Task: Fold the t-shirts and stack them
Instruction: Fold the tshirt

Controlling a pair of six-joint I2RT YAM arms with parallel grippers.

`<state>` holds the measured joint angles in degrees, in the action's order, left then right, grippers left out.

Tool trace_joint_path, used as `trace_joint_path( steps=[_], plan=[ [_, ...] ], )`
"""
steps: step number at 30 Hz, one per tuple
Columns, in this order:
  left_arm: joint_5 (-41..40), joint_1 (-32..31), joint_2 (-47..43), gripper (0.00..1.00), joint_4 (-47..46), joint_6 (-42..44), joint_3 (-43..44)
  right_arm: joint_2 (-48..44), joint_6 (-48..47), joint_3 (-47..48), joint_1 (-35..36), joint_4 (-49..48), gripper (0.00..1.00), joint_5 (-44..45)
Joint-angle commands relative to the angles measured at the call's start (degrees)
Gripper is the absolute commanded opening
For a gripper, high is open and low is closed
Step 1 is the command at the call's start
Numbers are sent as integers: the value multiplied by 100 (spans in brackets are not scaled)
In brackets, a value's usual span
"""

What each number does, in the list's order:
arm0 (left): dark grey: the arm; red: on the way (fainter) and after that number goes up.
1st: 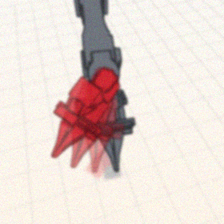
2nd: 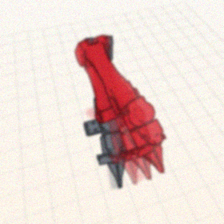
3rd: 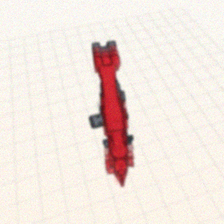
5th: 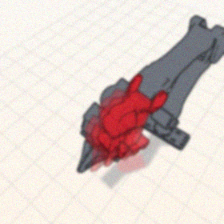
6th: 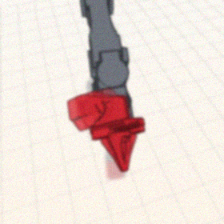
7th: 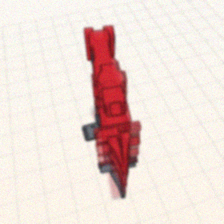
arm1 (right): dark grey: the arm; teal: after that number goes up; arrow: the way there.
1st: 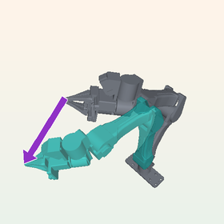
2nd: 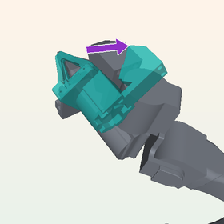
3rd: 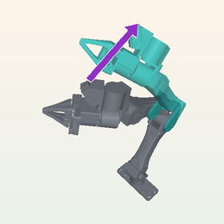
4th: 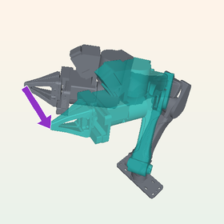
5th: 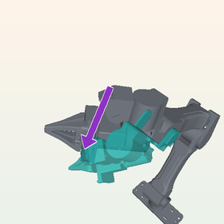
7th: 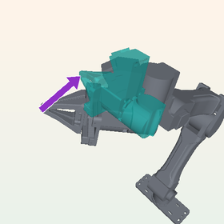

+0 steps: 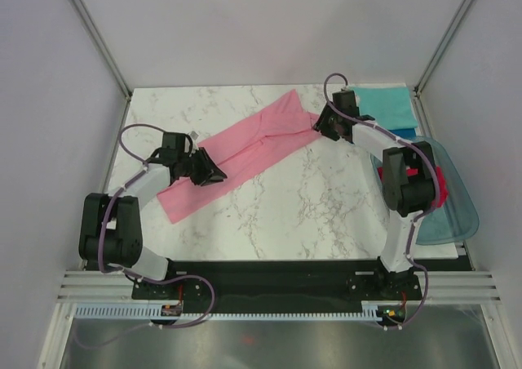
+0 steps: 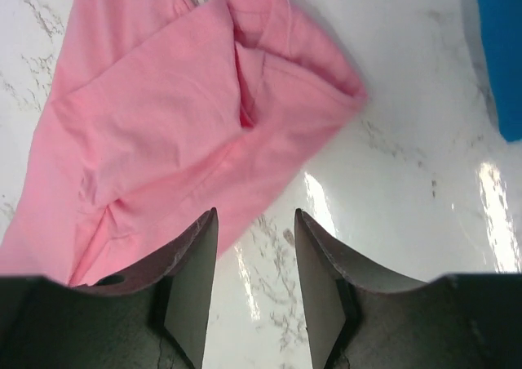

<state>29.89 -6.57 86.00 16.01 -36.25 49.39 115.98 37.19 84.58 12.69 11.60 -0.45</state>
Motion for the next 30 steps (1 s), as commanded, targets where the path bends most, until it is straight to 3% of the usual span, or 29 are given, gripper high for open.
trace_joint_path(
  steps=[1,5,16,26,30],
  plan=[
    [-483,15,119,29,-274,-303,-244,-541,1017,-783,23,-823,51,-61],
    [-1379,6,-109,27,-352,-453,-596,-691,1439,-1329,32,-1124,51,1],
    [-1529,-186,-179,27,-661,-602,-1229,-419,2187,-2278,120,-3082,51,-149],
    [-1986,-776,-689,27,-424,-840,-1081,38,2363,-2226,199,-3251,50,62],
    [-2110,-776,-1093,28,-46,-639,-589,275,2232,-1990,190,-3137,40,256]
  ],
)
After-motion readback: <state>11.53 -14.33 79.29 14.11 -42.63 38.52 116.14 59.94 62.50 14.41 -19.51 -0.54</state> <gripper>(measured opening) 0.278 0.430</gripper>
